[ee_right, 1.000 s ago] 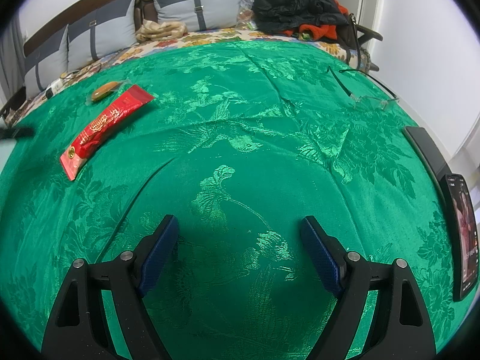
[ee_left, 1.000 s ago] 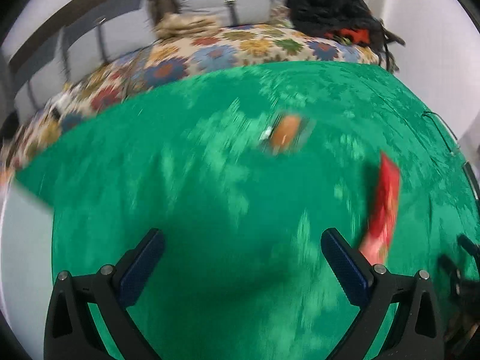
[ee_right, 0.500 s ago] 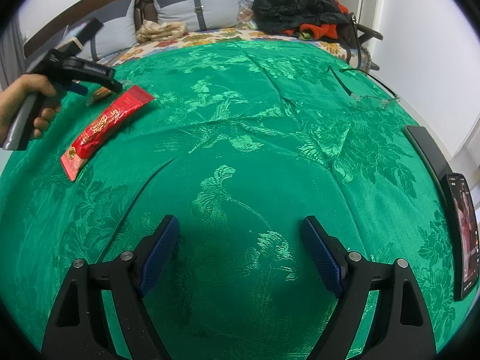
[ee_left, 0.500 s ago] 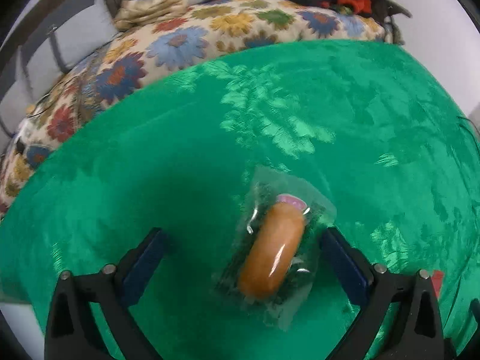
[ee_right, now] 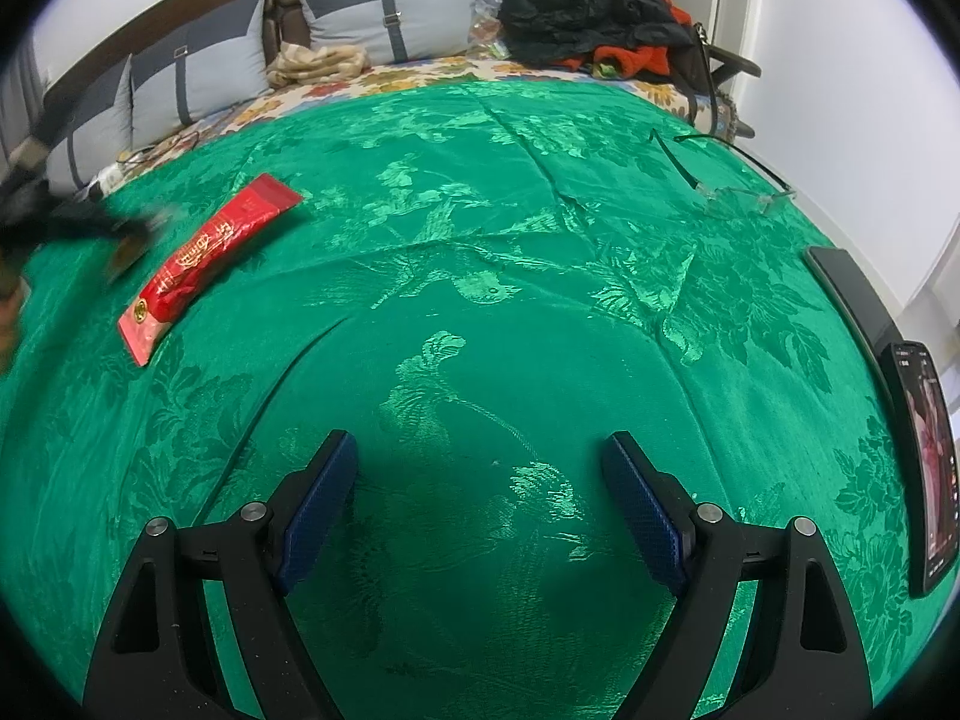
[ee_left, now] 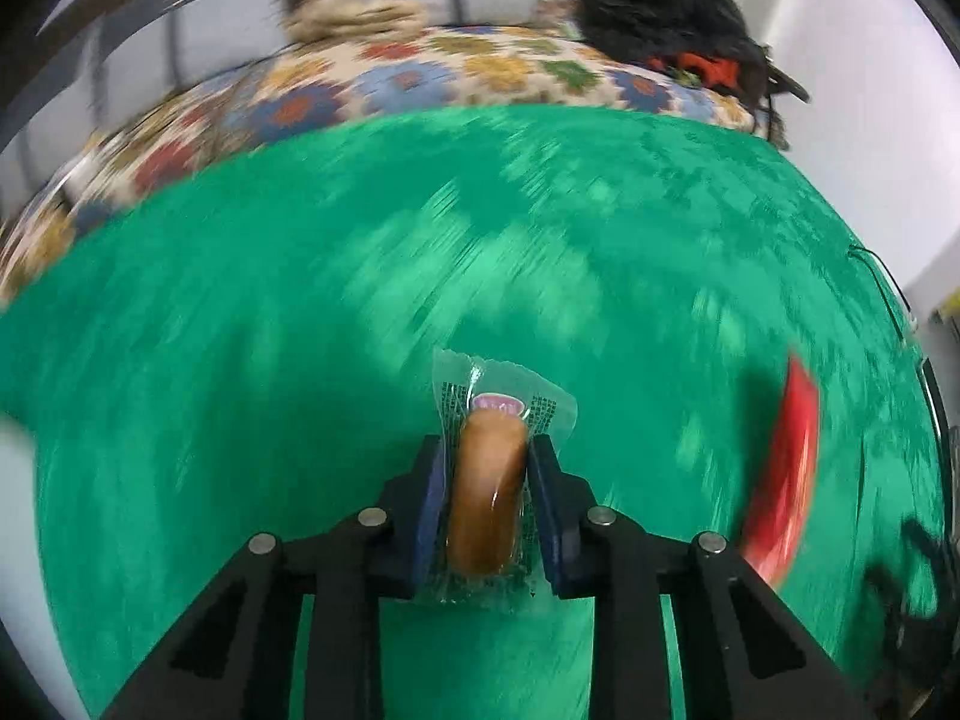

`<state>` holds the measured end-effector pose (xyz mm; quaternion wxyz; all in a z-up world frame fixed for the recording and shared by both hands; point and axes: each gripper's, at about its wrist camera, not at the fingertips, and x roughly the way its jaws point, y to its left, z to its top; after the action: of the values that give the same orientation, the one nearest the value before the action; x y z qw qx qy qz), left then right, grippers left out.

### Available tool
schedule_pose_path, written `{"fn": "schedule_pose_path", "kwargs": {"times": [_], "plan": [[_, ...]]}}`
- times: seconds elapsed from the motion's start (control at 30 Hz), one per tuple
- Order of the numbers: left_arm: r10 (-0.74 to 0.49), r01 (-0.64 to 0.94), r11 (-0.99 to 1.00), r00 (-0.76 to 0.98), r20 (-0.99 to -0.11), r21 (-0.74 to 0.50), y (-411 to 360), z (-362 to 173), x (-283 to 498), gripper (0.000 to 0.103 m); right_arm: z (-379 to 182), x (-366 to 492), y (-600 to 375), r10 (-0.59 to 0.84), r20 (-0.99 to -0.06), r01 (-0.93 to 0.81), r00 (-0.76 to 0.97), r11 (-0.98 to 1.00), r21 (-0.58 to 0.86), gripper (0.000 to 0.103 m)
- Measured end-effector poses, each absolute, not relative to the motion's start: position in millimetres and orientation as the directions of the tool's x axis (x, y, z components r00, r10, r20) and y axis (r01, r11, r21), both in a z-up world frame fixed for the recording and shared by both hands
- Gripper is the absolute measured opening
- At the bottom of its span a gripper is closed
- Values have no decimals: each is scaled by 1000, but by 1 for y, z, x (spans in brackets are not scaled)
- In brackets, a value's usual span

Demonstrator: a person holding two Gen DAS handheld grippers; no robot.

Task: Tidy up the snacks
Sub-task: 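Pull the sausage across the bedspread and open the left tool, then grasp the wrapped sausage again with the left tool and drag it closer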

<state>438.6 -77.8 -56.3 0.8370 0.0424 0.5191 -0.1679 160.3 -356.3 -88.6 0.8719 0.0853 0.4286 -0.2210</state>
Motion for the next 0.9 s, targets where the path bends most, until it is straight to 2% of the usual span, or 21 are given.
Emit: {"fn": "schedule_pose_path", "kwargs": {"times": [0.07,0.13,0.37,0.4,0.43,0.5,0.73,0.9], "plan": [[-233,309,946,429,-872,-101,-49,-50,396,26,-89,160,-356,-313,-785,459,535,888,-42,87],[-210,279,956,437,-874,-90,-30,-44,362,12,-89,160,-356,-312,-785,458,535,888,-41,87],[-164,205,976,486,-858,-70,14,-38,247,15,-88,160,-357,-314,-785,460,534,887,-42,86],[-169,191,978,494,-853,-83,16,-40,237,26,-88,161,-357,-315,-785,461,533,886,-42,86],[-173,178,979,496,-851,-95,18,-43,230,53,-88,160,-357,-316,-785,462,533,886,-43,86],[-158,132,986,511,-845,-105,21,-51,218,84,-88,160,-358,-315,-785,461,534,886,-42,86],[-149,87,989,511,-847,-122,25,-56,212,85,-88,161,-357,-314,-785,460,534,887,-41,86],[-158,117,986,488,-858,-115,31,-52,218,85,-88,161,-358,-314,-785,460,534,887,-42,86]]}}
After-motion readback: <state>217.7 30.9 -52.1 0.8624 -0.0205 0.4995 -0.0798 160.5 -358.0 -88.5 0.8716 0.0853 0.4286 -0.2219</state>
